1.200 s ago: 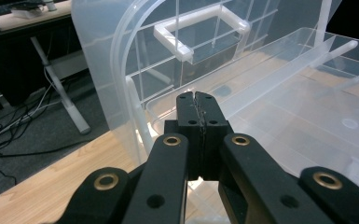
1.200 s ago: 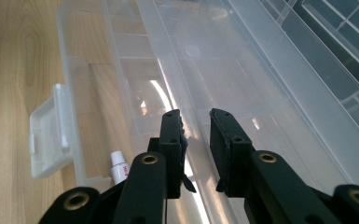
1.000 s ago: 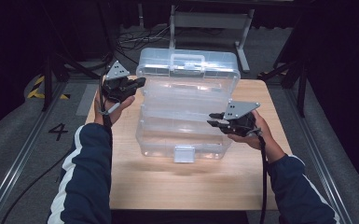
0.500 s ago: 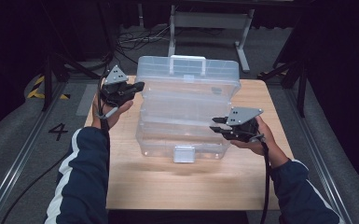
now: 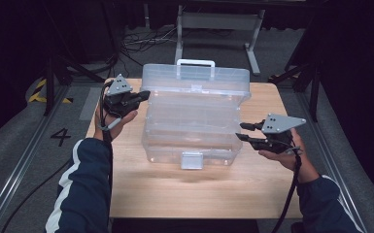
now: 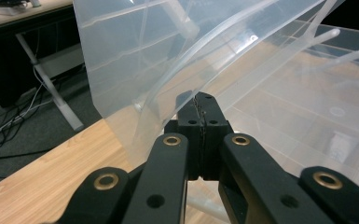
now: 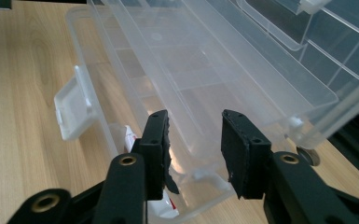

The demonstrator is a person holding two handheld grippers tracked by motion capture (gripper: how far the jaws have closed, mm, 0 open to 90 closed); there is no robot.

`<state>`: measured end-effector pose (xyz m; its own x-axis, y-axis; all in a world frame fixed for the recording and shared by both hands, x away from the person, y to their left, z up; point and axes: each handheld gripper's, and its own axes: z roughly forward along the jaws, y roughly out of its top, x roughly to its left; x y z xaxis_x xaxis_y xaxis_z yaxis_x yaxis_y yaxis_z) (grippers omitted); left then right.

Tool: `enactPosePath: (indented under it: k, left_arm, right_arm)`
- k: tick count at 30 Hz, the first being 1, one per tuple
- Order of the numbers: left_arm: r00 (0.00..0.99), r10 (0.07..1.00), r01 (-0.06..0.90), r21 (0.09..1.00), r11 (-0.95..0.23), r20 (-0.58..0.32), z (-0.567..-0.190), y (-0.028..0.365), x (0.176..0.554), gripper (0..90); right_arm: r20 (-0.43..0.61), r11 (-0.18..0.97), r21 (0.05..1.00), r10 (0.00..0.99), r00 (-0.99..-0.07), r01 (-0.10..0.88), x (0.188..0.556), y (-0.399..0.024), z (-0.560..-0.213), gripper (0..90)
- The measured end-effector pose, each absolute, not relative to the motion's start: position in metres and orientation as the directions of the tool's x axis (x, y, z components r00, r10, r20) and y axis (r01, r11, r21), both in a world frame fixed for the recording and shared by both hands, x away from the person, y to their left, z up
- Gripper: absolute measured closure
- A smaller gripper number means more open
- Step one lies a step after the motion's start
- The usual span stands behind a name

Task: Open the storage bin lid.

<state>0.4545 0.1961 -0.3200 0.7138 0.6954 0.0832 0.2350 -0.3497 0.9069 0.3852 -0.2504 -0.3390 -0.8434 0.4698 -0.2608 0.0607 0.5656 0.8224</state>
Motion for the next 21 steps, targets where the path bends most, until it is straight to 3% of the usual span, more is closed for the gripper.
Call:
enactPosePath:
  k: [12,21]
  left_arm:
    - [0.72,0.684,0.225,0.894,-0.388,0.116,-0.321,0.196,0.447,90.0]
    - [0.73,0.678,0.221,0.908,-0.355,0.087,-0.331,0.198,0.441,90.0]
  right_arm:
    - [-0.212,0.556,0.821,0.509,-0.834,0.13,0.383,-0.273,-0.352,58.3]
    - [-0.167,0.529,0.826,0.561,-0.811,0.197,0.392,-0.281,-0.371,53.3]
